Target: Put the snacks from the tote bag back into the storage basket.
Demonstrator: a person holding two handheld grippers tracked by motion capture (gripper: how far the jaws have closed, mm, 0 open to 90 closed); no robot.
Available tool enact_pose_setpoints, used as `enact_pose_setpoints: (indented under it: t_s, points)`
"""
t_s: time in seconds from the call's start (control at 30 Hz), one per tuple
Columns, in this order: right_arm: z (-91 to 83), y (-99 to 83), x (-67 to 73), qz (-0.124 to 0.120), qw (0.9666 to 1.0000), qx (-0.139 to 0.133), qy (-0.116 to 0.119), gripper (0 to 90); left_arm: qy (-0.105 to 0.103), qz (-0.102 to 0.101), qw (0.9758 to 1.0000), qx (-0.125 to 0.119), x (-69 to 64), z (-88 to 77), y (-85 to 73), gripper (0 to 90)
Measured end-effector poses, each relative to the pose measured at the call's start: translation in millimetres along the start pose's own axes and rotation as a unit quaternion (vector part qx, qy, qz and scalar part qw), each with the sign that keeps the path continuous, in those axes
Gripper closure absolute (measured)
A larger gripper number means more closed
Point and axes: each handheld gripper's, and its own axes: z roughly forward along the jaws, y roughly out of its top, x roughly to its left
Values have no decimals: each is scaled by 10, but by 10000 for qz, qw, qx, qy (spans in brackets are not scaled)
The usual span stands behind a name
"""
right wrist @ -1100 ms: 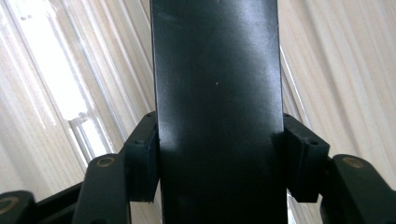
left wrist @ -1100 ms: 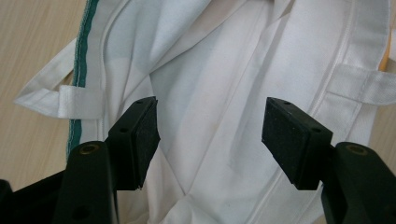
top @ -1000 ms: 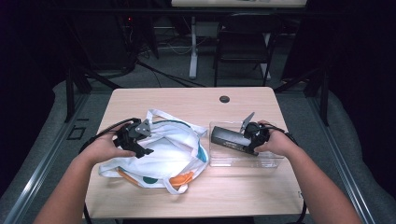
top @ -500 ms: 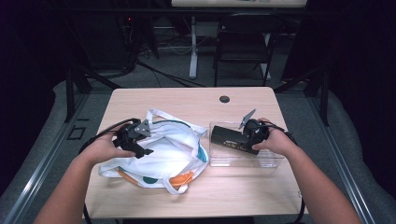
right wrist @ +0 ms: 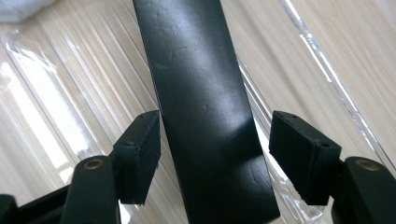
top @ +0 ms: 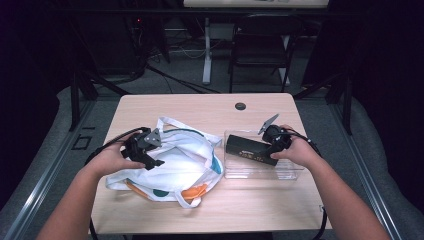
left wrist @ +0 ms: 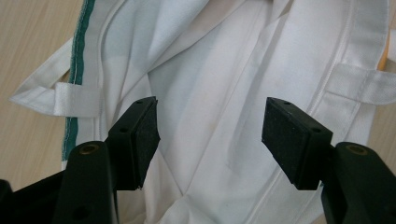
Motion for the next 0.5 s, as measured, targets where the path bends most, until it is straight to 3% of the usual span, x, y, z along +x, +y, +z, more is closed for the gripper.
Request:
enact_pose_setpoints:
  t_s: [0.13,0.17,0.27,0.5]
  points:
    - [-79,-22,20,213,9997,-111,-40,360,-9,0,10000,-2,12,9,2,361]
    - [-91,-41,45,382,9991,-198,-35,364,-11,6,10000,-10,14,12,4,362]
    - [-150,-73,72,369,9992,-88,-82,371,-40,26,10000,-22,22,24,14,362]
    - [-245,-175,118,689,9973,-118,-219,378,-62,50,10000,-24,39,43,22,362]
